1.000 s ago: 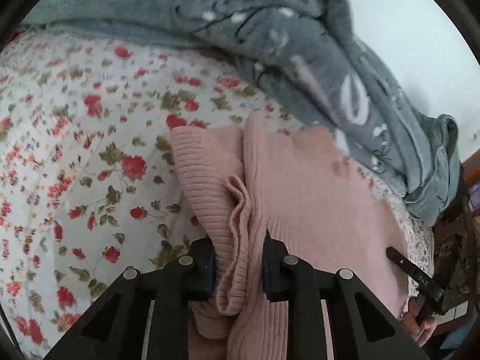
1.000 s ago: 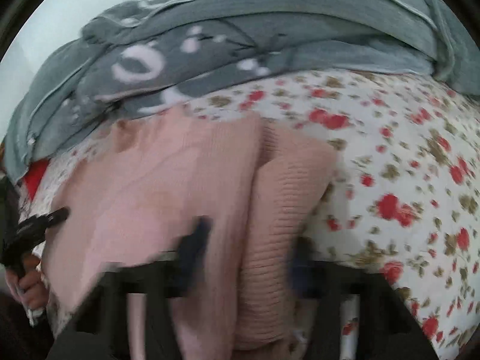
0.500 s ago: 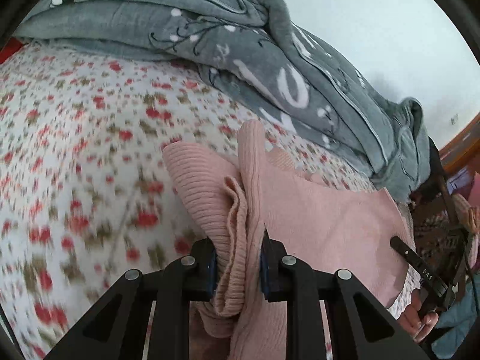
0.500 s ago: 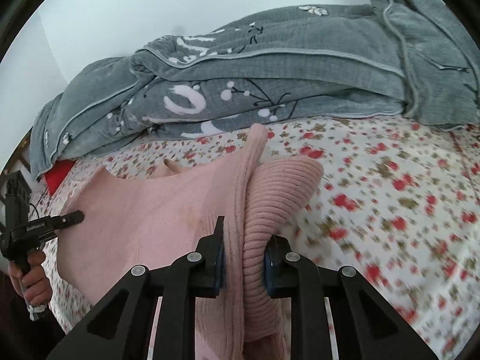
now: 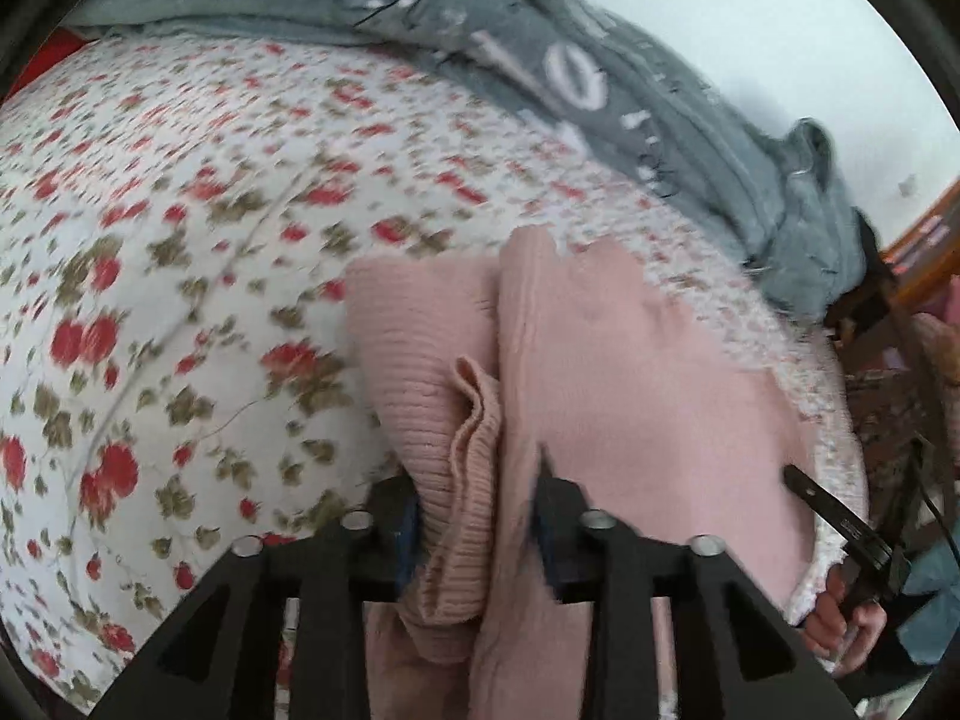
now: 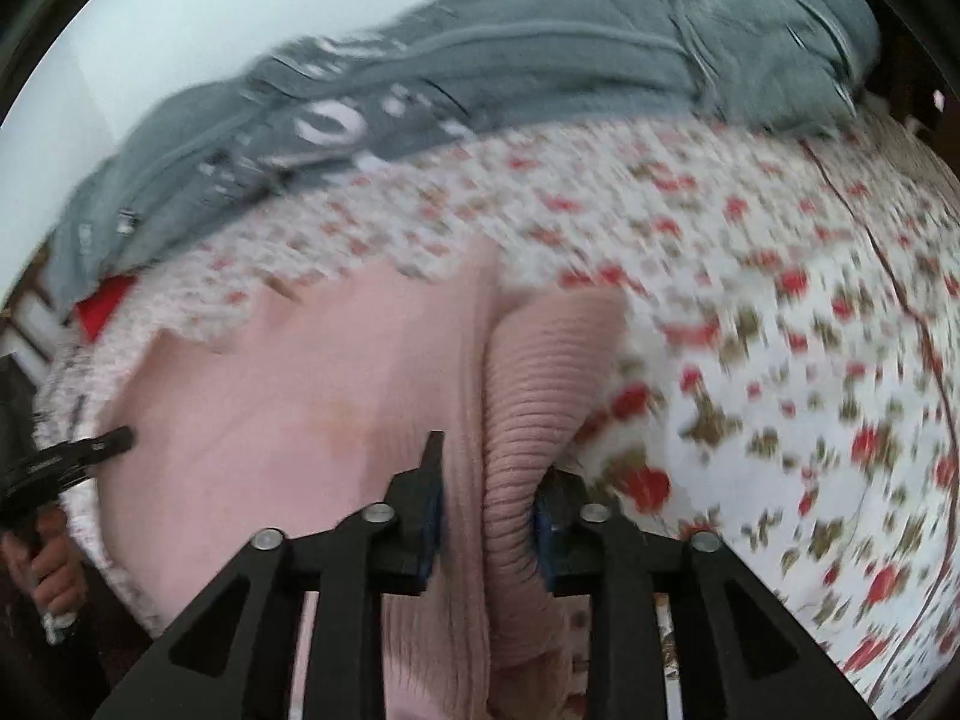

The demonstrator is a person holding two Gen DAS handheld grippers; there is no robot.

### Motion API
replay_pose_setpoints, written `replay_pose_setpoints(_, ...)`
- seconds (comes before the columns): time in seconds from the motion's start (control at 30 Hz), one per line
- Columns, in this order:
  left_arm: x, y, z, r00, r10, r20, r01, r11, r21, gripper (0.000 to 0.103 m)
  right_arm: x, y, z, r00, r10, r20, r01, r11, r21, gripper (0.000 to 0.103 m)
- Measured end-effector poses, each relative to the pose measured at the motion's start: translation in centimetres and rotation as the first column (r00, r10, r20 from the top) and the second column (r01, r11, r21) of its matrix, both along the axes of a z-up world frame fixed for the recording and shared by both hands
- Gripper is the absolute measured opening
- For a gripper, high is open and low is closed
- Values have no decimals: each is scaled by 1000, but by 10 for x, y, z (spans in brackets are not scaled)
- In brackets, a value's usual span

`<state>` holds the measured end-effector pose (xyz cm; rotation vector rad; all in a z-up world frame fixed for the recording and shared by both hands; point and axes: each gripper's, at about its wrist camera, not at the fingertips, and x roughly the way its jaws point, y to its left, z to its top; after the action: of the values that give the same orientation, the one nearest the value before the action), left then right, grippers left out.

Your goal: Fold small clothes

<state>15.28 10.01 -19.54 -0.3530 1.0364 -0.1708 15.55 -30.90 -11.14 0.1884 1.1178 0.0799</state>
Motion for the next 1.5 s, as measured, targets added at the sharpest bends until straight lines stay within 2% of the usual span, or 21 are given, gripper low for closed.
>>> replay_pose_setpoints(0.1, -7, 3, 5, 999, -4, 32, 1, 998, 68, 50, -7, -8, 3, 999, -13, 29, 12, 1000, 8, 46)
replay_pose_setpoints(0.13, -10, 4, 9, 999, -6, 51, 1, 995, 99, 52, -8, -10, 7, 999, -14, 38, 14, 1000, -6, 51)
replay_pose_setpoints(0.2, -18, 6, 17, 997, -20, 78, 10, 990, 138, 52, -13, -16, 16, 998, -1, 59, 3, 1000, -20, 51)
replay_pose_setpoints(0.3, -31, 7, 23, 994, -47, 98, 32, 988, 148, 54, -24, -25, 27, 998, 6, 70, -6, 1000, 0, 52)
replay_pose_setpoints(0.37, -39, 8, 20, 993, -71, 96, 60, 992, 113, 56, -36, -30, 31, 997, -2, 79, -1, 999, 43, 53)
replay_pose_setpoints(0.43, -48, 8, 10, 990, -117, 82, 115, 993, 28, 59, -49, -31, 28, 997, 7, 73, -16, 992, 124, 54)
replay_pose_setpoints(0.5, -55, 8, -3, 990, -131, 59, 133, 991, -19, 59, -58, -27, 17, 998, 30, 53, -40, 978, 207, 57)
replay_pose_setpoints(0.67, -62, 16, -23, 997, -74, 30, 77, 991, -110, 58, -64, -15, -13, 1000, 3, 9, -4, 975, 220, 64)
replay_pose_setpoints(0.7, -62, 17, -24, 998, -63, 19, 65, 990, -126, 49, -65, -14, -14, 1000, -1, 12, -1, 977, 213, 64)
replay_pose_setpoints(0.73, -62, 19, -24, 998, -56, 10, 56, 989, -138, 29, -65, -11, -13, 1000, 11, 7, -12, 978, 207, 62)
replay_pose_setpoints(0.77, -64, 21, -24, 999, -52, 5, 52, 987, -155, 22, -64, -10, -12, 1000, 24, 0, -23, 978, 208, 49)
replay_pose_setpoints(0.8, -67, 23, -22, 998, -55, 4, 55, 982, -181, 19, -64, -10, -11, 999, 39, -10, -36, 973, 228, 27)
replay_pose_setpoints(0.83, -69, 24, -19, 998, -56, 8, 56, 980, -189, 16, -65, -12, -8, 999, 36, -8, -33, 970, 241, 23)
replay_pose_setpoints(0.97, -79, 26, -12, 998, -60, 28, 64, 979, -194, 15, -75, -25, 4, 1000, 20, 8, -21, 948, 318, 16)
replay_pose_setpoints(1.0, -79, 26, -16, 998, -57, 12, 58, 980, -189, 17, -74, -26, 0, 1000, 17, -12, -12, 944, 331, 15)
replay_pose_setpoints(1.03, -78, 27, -19, 999, -53, -1, 52, 981, -184, 25, -73, -26, -6, 999, 15, -34, -3, 943, 334, 15)
replay_pose_setpoints(1.1, -77, 30, -22, 999, -44, -10, 41, 986, -161, 37, -70, -27, -18, 997, 19, -74, 7, 944, 329, 23)
replay_pose_setpoints(1.2, -80, 39, -9, 999, -25, 37, 29, 995, -100, 40, -69, -35, -10, 998, 14, -61, 6, 948, 318, 32)
replay_pose_setpoints(1.3, -78, 44, 17, 993, 7, 122, -10, 1000, 20, 41, -67, -34, 18, 999, 24, 30, -28, 987, 158, 41)
replay_pose_setpoints(1.4, -54, 37, 40, 985, -32, 169, 33, 999, -3, 44, -49, -25, 37, 993, 51, 107, -59, 996, 70, 41)
replay_pose_setpoints(1.5, -21, 12, 47, 981, -78, 176, 75, 997, 19, 45, -14, -12, 35, 989, 72, 131, -82, 994, 72, 41)
